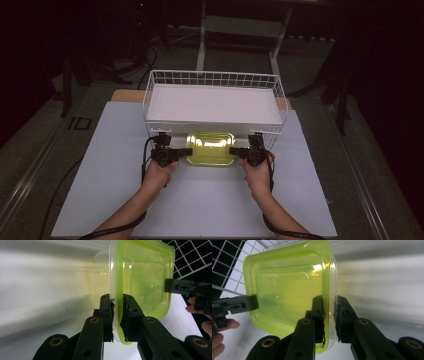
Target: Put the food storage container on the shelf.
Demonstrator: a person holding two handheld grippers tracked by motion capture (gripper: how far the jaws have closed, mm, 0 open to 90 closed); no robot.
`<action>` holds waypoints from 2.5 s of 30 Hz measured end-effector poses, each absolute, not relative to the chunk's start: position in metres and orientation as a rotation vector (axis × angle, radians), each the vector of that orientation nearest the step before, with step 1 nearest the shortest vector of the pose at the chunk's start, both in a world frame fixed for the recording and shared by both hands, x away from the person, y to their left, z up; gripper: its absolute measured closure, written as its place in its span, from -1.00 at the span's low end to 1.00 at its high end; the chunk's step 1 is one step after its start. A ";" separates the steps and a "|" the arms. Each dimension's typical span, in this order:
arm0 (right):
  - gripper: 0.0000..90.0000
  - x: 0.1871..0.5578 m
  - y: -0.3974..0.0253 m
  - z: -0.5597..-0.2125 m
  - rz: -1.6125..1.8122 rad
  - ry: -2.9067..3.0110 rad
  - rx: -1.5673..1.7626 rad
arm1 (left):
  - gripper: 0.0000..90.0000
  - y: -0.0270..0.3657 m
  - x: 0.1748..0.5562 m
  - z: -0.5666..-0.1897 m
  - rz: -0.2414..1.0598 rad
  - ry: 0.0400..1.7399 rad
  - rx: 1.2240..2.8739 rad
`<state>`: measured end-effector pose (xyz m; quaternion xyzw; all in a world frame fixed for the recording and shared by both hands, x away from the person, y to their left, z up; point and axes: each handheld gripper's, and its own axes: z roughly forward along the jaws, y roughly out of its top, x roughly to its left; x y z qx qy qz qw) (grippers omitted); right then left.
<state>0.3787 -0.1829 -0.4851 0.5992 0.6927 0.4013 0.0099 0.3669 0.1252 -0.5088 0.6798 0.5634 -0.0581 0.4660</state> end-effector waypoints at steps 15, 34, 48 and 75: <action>0.55 0.387 -0.176 -0.485 1.217 2.130 1.845 | 0.37 0.121 0.373 -0.511 -0.021 1.372 1.642; 0.20 0.374 -0.172 -0.478 1.221 2.112 1.663 | 0.12 0.123 0.360 -0.498 0.028 1.370 1.618; 0.25 0.333 -0.158 -0.465 1.300 2.217 1.520 | 0.12 0.132 0.324 -0.479 0.098 1.294 1.692; 1.00 0.336 -0.127 -0.496 1.168 2.288 1.497 | -0.58 0.143 0.288 -0.497 0.073 1.090 1.771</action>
